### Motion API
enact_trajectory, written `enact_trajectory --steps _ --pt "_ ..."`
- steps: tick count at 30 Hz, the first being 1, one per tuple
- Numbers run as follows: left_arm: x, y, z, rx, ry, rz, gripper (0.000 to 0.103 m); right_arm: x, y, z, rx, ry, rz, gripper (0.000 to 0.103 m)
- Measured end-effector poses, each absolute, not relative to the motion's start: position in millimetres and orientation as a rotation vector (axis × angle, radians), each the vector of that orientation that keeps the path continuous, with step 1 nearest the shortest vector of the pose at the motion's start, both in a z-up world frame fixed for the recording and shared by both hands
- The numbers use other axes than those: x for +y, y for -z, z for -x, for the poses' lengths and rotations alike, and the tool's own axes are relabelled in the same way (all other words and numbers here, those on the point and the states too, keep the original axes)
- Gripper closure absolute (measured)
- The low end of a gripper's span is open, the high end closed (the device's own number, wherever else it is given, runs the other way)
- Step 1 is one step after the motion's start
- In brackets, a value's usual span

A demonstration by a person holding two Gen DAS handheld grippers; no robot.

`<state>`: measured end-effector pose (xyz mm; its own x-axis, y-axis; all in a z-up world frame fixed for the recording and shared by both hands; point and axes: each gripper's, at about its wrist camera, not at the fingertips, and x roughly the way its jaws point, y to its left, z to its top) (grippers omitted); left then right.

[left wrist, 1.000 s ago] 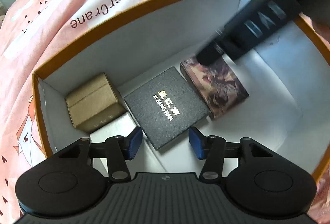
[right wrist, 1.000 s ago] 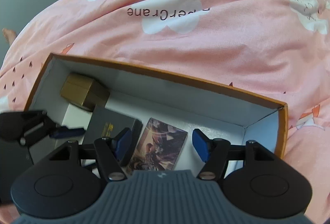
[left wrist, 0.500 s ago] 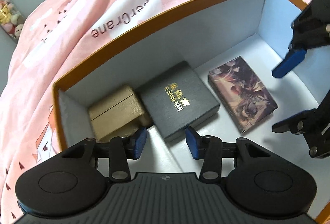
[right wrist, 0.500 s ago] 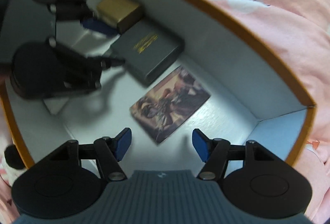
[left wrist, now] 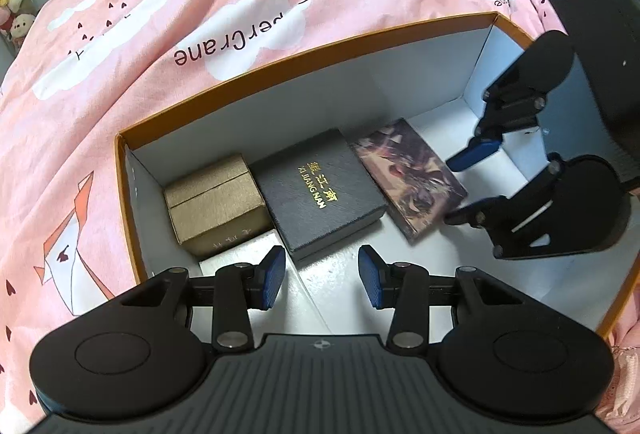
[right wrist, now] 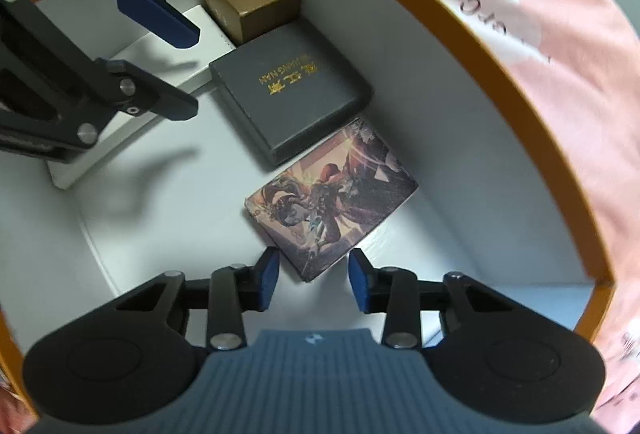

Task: Organize objects
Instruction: 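Lower the mauve card box beside the black box and open the right tool, then withdraw both tools from the orange box toward the item pile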

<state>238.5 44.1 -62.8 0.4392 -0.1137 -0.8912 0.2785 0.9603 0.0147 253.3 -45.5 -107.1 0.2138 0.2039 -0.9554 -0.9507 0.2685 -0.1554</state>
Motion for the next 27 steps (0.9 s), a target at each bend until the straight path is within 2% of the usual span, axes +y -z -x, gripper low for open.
enact_trajectory --steps 8,16,21,24,27 --pt "50 64 -232 1.075 0.265 -0.136 0.052 -44 107 -268 1.020 -0.976 0.886 0.065" --pt "54 40 -198 1.023 0.286 -0.086 0.052 -52 105 -275 1.023 -0.951 0.830 0.065" --pt "56 12 -169 0.950 0.302 -0.049 0.052 -70 78 -274 0.990 -0.900 0.728 0.053" --pt "57 -2 -146 0.924 0.316 -0.023 0.051 -91 52 -267 0.968 -0.890 0.581 0.050" --pt "56 -10 -120 0.917 0.334 -0.002 0.047 -93 26 -226 0.915 -0.887 0.475 0.041"
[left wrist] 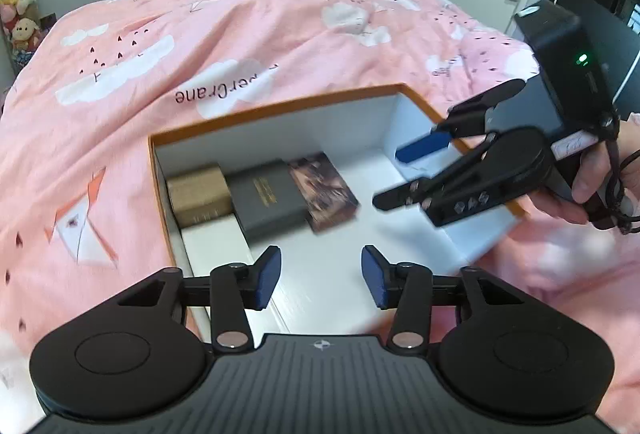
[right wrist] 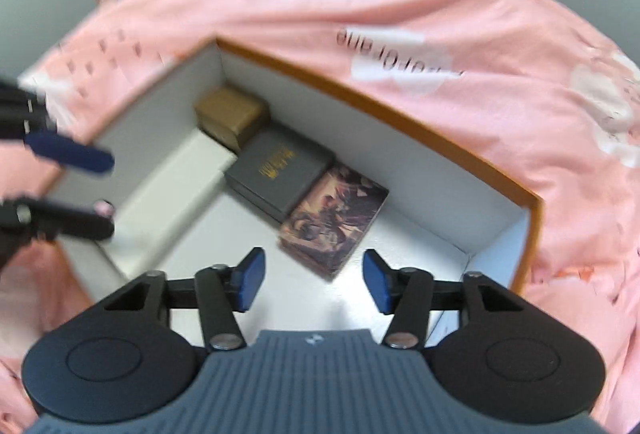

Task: Organize objects
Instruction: 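Withdraw both tools from the orange box toward the item pile, then grasp the blue card with the right tool while the left tool grasps the white plush toy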

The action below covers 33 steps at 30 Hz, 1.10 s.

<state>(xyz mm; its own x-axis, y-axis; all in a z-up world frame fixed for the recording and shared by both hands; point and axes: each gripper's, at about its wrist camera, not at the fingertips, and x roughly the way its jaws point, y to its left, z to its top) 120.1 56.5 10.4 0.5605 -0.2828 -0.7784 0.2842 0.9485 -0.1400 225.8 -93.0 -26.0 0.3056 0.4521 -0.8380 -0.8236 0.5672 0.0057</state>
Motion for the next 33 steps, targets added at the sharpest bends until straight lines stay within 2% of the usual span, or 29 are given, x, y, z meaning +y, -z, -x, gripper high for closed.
enact_trajectory --steps 3,8,11,15,25,29,30,33 --pt "56 -12 -94 0.937 0.340 0.021 0.046 -111 9 -197 0.871 -0.869 0.413 0.040" --pt "55 2 -59 1.006 0.332 0.077 0.041 -152 -5 -162 0.902 -0.834 0.270 0.040" --pt "54 17 -44 1.058 0.309 0.117 0.036 -163 5 -136 0.962 -0.815 0.189 0.040" --pt "48 35 -29 1.124 0.313 0.124 0.034 -171 13 -95 0.963 -0.773 0.169 0.041" --pt "30 65 -29 1.176 0.340 0.071 0.021 -170 43 -52 1.071 -0.786 0.086 0.041" --pt "26 73 -30 1.179 0.316 0.025 0.022 -169 53 -49 1.116 -0.787 0.078 0.041" --pt "25 76 -30 1.182 0.316 0.023 0.027 -169 55 -49 1.126 -0.788 0.077 0.041" --pt "29 81 -29 1.180 0.298 0.040 0.031 -166 60 -49 1.155 -0.794 0.072 0.041"
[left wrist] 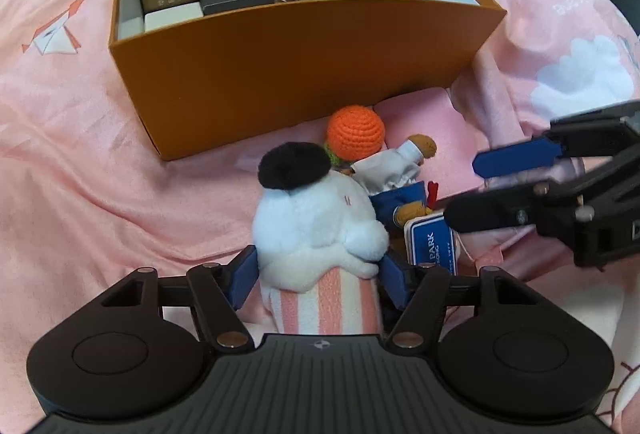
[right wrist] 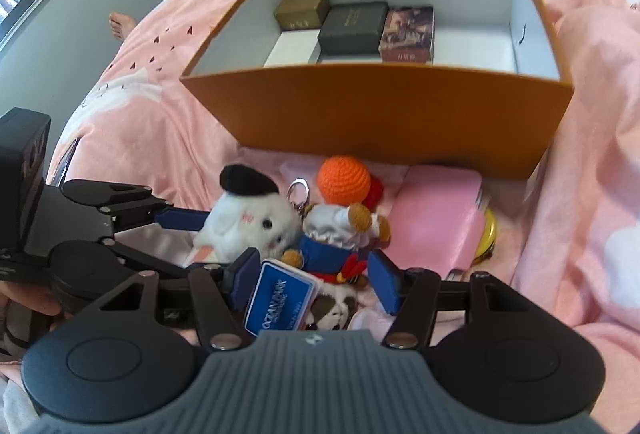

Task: Organize objects
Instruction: 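Grasp the blue card with the right tool while the left tool grasps the white plush toy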

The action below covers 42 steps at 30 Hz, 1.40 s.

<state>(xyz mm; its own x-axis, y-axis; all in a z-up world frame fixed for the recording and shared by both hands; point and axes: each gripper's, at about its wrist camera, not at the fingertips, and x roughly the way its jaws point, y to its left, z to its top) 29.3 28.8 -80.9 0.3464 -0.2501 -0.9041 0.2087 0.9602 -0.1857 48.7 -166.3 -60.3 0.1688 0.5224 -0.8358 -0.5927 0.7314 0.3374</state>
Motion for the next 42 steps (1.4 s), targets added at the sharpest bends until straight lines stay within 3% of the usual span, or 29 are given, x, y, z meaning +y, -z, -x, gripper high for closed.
enact_trajectory --steps 21,24,32,42 --pt "65 47 -14 1.006 0.166 0.172 0.035 -112 103 -57 1.300 -0.756 0.261 0.035" --pt "66 46 -13 0.999 0.170 0.180 0.035 -112 111 -57 1.315 -0.724 0.272 0.047" --pt "66 36 -8 0.966 0.186 0.194 0.036 -120 98 -46 1.236 -0.764 0.281 0.060" --pt "65 3 -1 0.872 0.216 0.220 0.035 -140 44 -37 1.105 -0.845 0.238 0.064"
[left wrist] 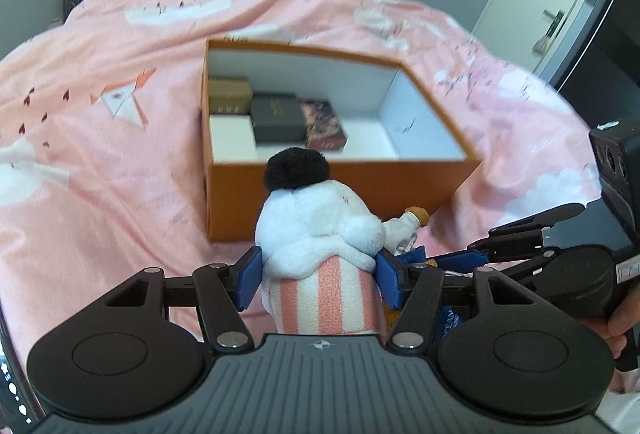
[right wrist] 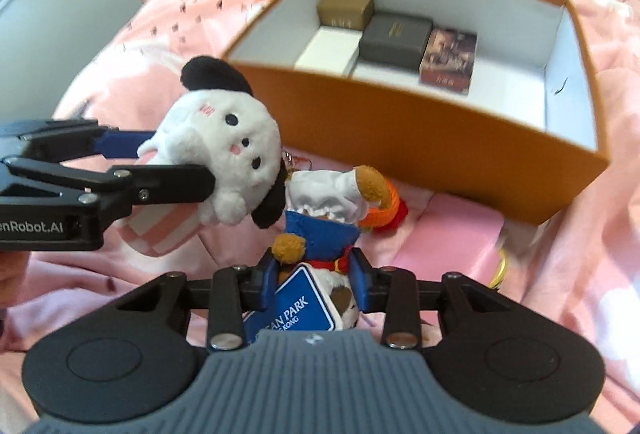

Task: Organize objects
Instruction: 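Grasp the blue card with the right tool while the left tool grasps the white plush toy, then lower the white plush and blue card with doll into the orange box, open both tools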

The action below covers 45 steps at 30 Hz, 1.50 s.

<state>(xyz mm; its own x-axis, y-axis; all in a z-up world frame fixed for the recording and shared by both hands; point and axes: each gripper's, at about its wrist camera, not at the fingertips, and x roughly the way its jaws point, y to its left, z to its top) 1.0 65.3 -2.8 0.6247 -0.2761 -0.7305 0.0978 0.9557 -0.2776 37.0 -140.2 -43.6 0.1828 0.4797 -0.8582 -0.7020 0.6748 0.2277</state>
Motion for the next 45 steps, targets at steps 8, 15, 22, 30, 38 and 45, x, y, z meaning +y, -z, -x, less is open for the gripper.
enact_trajectory --steps 8,15,22,30,38,45 --pt "61 -30 -9 0.788 0.224 0.201 0.035 -159 -12 -55 1.039 -0.873 0.101 0.065" --pt "56 -52 -37 0.727 0.214 0.153 0.035 -169 -52 -75 0.930 -0.900 0.022 0.065" --pt "62 -68 -78 0.681 0.223 0.160 0.035 -167 -79 -111 0.819 -0.881 -0.022 0.065" --pt "57 -34 -132 0.768 0.209 0.184 0.036 -148 -57 -174 0.866 -0.809 -0.058 0.065" --pt "50 34 -154 0.953 0.181 0.206 0.036 -132 16 -209 1.081 -0.787 -0.031 0.065" --pt "42 58 -161 1.002 0.154 0.168 0.036 -120 51 -229 1.208 -0.810 -0.023 0.065"
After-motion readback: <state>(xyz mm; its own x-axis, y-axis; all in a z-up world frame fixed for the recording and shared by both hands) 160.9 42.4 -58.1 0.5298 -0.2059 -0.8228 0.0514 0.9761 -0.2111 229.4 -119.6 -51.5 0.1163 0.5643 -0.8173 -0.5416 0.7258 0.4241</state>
